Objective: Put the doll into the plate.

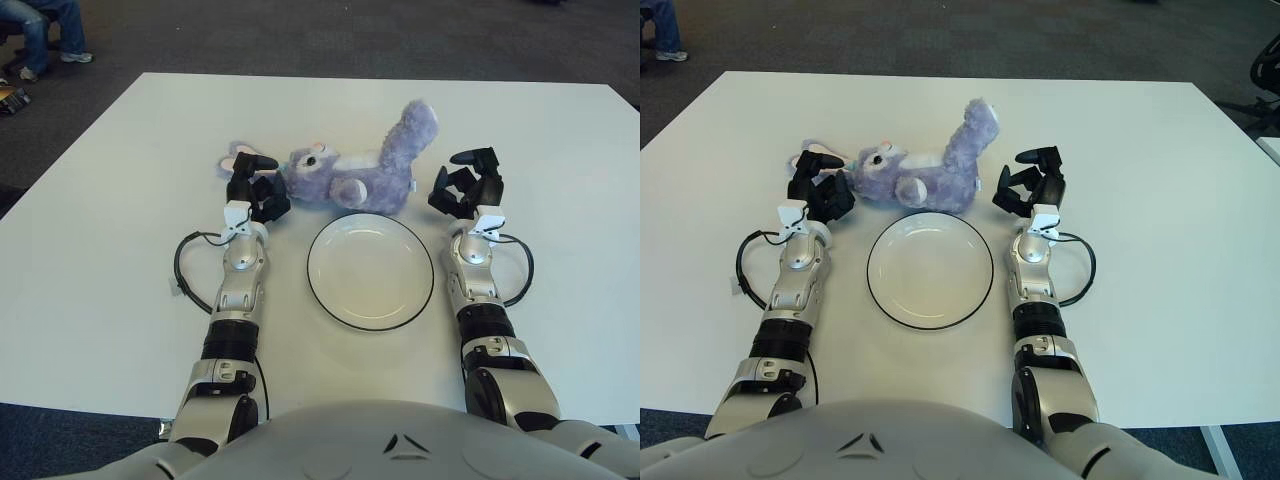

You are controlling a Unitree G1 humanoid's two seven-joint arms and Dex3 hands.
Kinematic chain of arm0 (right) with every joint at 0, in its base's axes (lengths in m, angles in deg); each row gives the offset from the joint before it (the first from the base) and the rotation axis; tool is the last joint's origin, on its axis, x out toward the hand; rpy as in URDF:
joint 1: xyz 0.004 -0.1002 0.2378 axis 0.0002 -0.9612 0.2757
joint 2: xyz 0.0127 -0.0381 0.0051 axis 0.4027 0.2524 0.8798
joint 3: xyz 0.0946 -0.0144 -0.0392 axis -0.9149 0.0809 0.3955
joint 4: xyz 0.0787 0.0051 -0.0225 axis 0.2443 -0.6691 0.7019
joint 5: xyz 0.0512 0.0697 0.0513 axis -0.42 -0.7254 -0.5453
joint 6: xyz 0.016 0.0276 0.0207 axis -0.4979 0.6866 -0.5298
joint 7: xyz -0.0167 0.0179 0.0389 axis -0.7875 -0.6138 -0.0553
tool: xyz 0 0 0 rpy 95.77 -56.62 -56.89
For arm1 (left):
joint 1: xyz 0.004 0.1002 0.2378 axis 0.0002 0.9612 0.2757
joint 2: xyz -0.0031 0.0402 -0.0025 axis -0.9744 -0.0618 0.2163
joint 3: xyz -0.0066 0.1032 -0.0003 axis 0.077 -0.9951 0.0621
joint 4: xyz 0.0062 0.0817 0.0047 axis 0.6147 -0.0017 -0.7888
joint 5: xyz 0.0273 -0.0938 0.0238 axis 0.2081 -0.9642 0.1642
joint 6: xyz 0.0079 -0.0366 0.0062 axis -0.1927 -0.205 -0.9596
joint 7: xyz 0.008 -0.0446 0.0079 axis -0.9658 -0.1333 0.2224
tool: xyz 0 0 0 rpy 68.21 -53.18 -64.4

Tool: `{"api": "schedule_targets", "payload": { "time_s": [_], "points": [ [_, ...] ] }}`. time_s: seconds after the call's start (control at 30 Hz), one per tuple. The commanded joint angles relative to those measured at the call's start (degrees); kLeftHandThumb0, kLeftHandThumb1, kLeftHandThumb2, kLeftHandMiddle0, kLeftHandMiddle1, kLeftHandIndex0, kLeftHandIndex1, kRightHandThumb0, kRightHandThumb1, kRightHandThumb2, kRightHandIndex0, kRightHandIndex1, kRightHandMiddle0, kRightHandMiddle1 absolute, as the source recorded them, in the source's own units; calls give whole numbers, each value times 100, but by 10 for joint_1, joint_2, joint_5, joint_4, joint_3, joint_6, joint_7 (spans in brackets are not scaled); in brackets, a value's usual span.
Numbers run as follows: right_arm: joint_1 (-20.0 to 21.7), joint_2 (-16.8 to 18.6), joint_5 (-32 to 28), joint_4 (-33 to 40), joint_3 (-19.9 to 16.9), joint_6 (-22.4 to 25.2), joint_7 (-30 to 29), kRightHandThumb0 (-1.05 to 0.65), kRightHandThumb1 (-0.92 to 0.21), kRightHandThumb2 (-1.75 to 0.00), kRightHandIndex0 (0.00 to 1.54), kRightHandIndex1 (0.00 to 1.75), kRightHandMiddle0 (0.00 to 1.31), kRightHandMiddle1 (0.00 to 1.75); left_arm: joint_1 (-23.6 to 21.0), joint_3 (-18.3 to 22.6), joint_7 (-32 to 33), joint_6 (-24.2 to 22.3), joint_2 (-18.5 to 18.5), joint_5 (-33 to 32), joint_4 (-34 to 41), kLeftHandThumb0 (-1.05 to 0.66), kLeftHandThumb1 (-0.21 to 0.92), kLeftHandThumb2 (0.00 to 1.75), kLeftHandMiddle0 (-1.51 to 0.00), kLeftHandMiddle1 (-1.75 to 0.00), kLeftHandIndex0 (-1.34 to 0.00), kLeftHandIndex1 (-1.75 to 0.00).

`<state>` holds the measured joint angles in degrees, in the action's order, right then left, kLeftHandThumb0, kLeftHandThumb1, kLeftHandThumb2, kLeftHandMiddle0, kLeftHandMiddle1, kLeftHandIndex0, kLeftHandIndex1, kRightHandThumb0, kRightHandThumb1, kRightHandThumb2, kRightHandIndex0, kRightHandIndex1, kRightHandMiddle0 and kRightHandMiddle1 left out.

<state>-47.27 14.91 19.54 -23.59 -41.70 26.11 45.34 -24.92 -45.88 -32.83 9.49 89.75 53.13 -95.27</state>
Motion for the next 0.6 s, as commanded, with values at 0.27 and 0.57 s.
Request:
{"api": "schedule_targets", "payload": {
  "time_s": [0.27,0.57],
  "points": [
    [-21,-5,11,9,-2,19,0,-2,-28,-132,73,165,41,167,-7,0,7,89,-11,12,-35,-40,60,96,-88,-175,-39,-175],
    [-20,-6,11,10,-4,22,3,-2,-28,-132,73,164,41,168,-30,-5,37,279,-37,66,-129,-37,77,73,-82,-175,-29,-175]
  ]
}}
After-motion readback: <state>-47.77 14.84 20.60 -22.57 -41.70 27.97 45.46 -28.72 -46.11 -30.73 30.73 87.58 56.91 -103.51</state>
